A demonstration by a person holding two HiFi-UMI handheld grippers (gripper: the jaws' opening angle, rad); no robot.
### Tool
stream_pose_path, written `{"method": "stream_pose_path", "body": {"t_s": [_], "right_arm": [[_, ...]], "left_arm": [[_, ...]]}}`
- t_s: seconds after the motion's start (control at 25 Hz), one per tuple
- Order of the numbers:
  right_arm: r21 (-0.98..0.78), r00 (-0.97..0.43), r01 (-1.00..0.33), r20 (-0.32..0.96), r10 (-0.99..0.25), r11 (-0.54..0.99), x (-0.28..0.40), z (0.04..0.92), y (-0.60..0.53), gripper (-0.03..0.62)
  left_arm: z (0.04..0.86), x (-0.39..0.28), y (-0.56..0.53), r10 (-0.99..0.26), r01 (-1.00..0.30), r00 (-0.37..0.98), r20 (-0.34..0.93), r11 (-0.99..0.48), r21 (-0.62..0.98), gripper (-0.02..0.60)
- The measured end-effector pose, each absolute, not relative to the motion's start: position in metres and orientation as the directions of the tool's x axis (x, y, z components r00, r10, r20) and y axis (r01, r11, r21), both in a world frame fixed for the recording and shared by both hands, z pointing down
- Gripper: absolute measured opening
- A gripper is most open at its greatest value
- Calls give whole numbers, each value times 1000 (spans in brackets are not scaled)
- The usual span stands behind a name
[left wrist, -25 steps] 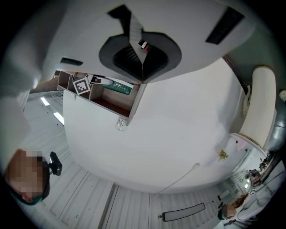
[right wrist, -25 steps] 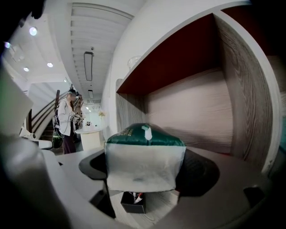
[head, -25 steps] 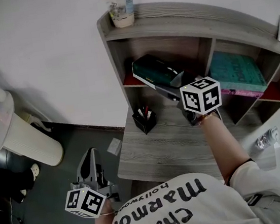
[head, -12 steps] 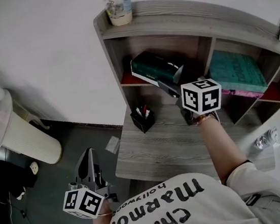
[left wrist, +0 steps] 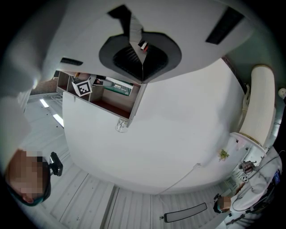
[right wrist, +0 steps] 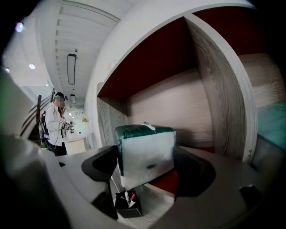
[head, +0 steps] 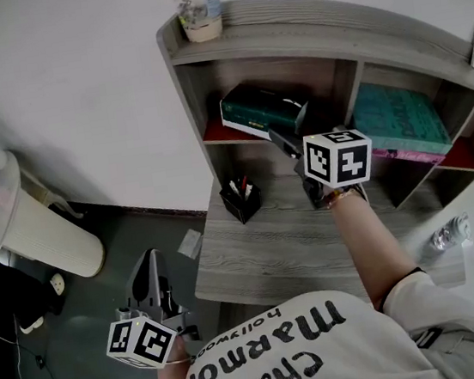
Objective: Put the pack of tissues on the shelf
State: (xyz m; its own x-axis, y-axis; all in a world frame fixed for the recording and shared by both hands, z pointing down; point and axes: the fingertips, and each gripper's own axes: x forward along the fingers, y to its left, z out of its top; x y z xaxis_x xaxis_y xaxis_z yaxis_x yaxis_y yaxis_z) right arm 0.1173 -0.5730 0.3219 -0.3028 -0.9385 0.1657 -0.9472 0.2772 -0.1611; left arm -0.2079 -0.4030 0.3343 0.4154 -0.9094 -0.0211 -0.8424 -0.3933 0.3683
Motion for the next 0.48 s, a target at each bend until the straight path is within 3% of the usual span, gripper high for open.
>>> {"method": "stream_pose_path", "body": {"t_s": [0.48], "right_arm": [[-133, -257, -963, 197, -946, 234, 115, 318, -579, 377]], "left_arm": [[335, -215, -400, -914, -844, 404, -28, -384, 374, 18]]}}
